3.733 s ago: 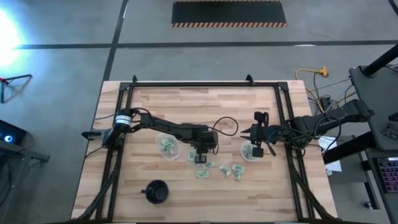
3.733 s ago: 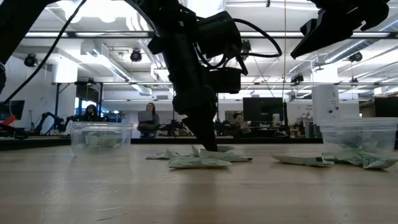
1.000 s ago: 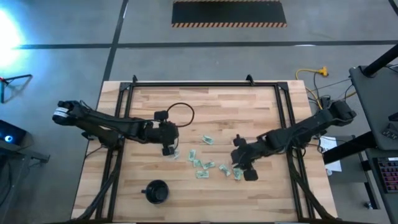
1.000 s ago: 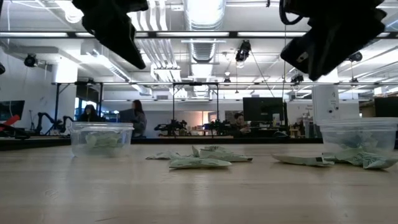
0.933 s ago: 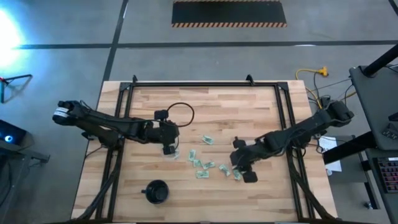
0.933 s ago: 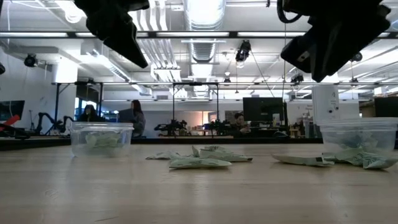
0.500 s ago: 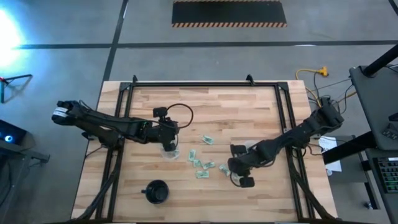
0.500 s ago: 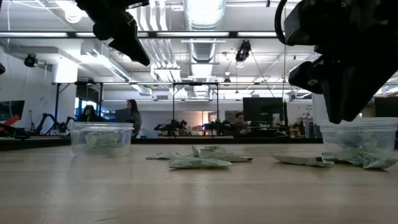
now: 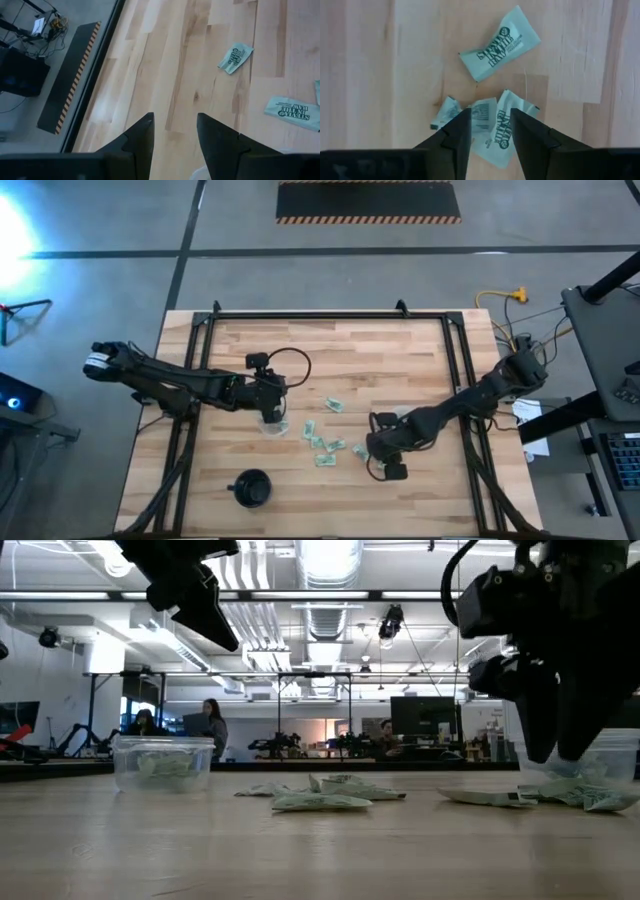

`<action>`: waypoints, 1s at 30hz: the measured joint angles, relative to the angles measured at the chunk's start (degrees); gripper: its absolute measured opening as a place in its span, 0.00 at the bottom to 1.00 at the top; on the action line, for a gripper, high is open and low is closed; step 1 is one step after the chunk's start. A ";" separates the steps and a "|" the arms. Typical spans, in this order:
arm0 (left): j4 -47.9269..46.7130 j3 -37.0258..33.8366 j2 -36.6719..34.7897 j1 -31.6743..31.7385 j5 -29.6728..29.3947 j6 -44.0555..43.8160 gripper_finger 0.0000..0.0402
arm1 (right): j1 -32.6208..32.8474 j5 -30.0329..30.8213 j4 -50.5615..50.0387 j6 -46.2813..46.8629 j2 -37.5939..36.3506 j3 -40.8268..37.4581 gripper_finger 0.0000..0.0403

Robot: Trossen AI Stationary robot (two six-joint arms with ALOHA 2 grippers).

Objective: Pick and place Stevia / Truvia into bins
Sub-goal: Put the stevia packet into the round transparent container

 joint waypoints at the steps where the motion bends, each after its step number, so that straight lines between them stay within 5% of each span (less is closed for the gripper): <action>1: 0.02 0.00 0.00 0.00 0.00 0.00 0.33 | -0.06 0.00 -0.03 0.00 0.29 -0.01 0.33; 30: 0.00 -0.79 0.00 0.00 0.04 -0.42 0.33 | -0.54 -0.63 -0.49 -0.46 4.34 -0.13 0.31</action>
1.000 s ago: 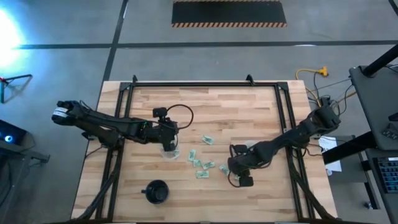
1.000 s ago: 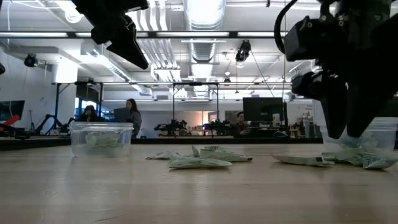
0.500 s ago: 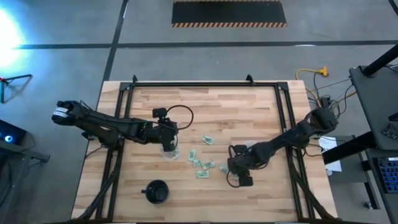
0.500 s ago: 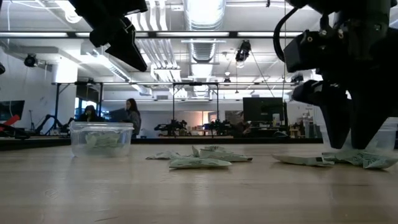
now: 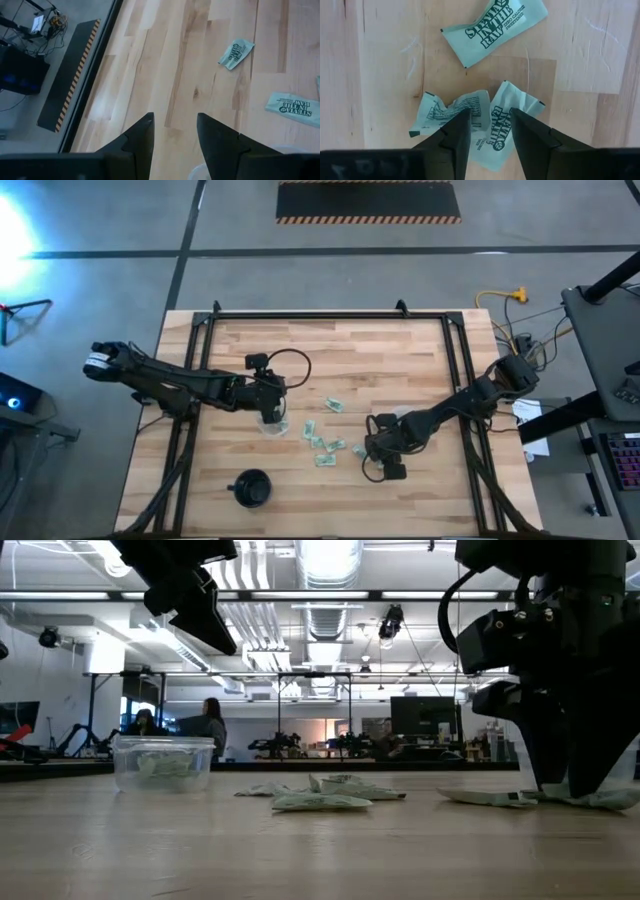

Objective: Pick and place Stevia / Truvia into bins
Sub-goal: Put the stevia packet into the round transparent container

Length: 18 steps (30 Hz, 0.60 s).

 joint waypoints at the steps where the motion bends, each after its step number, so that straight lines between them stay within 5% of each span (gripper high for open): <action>1: 0.00 0.00 0.00 -0.01 0.00 0.00 0.33 | 0.00 -0.02 -0.02 0.00 -0.02 0.00 0.31; 18: -0.09 0.00 0.02 -0.02 0.00 0.01 0.33 | 0.00 0.02 -0.83 -3.02 -0.11 0.00 0.03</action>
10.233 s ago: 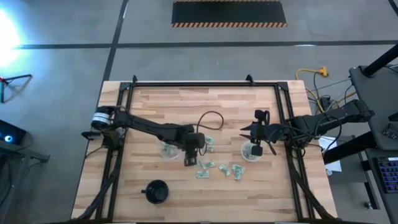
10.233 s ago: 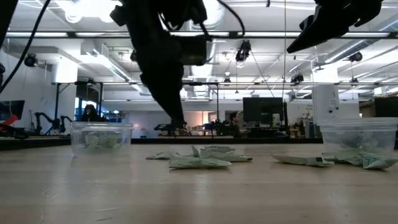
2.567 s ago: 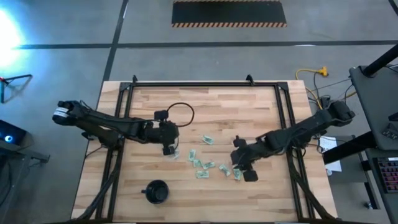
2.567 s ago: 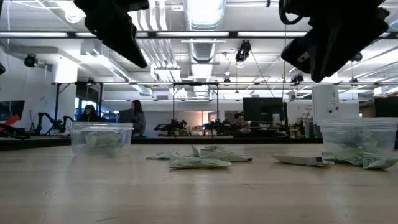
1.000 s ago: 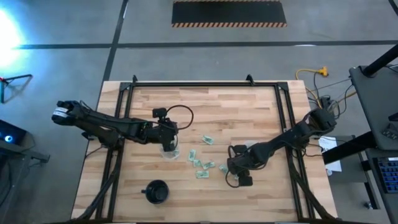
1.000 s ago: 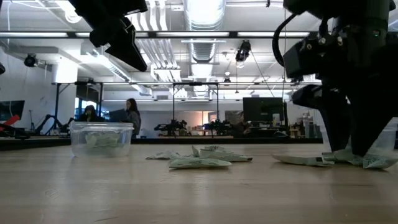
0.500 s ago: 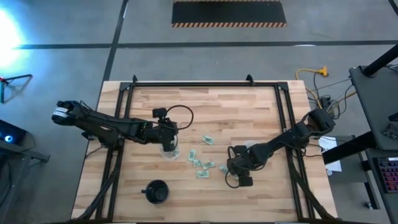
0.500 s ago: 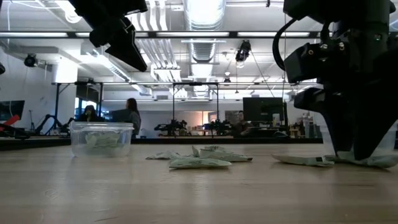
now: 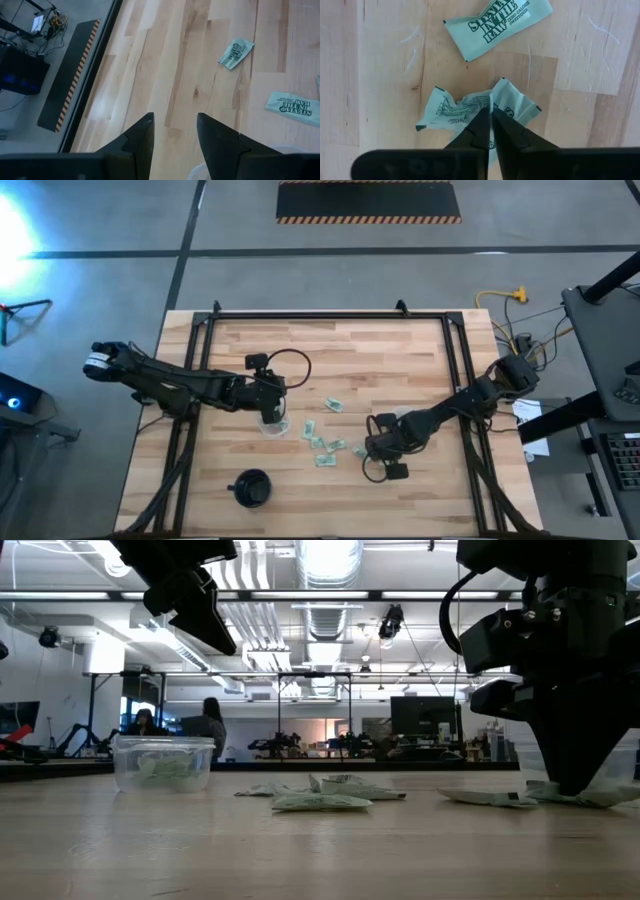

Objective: Pick and place Stevia / Truvia into bins
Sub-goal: Put the stevia packet into the round transparent container

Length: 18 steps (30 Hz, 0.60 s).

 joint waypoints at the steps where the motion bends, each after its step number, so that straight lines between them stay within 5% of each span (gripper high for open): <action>1: 0.00 -0.01 0.00 0.00 0.00 0.00 0.33 | 0.00 0.00 -0.04 0.00 0.00 0.04 0.02; 18: -0.03 -0.66 0.00 0.02 0.01 0.01 0.33 | 0.00 2.08 -12.30 -2.49 -3.42 10.41 0.02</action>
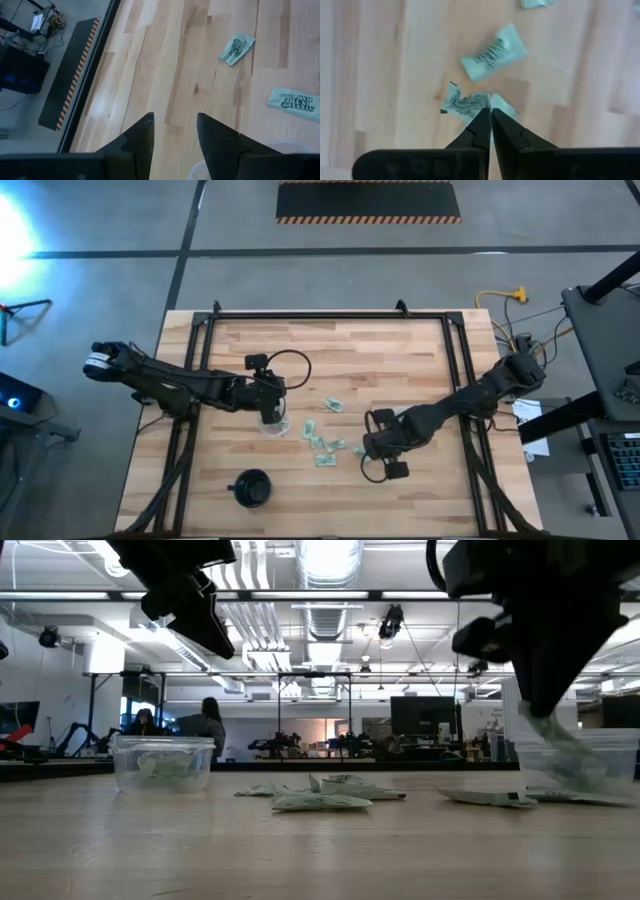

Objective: Pick and place Stevia / Truvia into bins
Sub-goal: Put the stevia packet into the round transparent container

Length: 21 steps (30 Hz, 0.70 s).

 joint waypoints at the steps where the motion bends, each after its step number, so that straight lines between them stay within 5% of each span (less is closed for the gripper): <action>1: -0.02 -0.04 0.00 0.00 0.00 -0.02 0.33 | -0.02 0.50 -1.99 0.31 -0.27 0.73 0.02; 10: -0.07 -0.24 0.02 0.00 0.12 -0.03 0.33 | -0.04 7.82 -21.20 5.91 -3.77 5.88 0.02; 21: -0.07 -0.24 0.02 0.00 0.10 -0.03 0.33 | -2.18 13.68 -22.37 10.06 -11.61 -3.25 0.02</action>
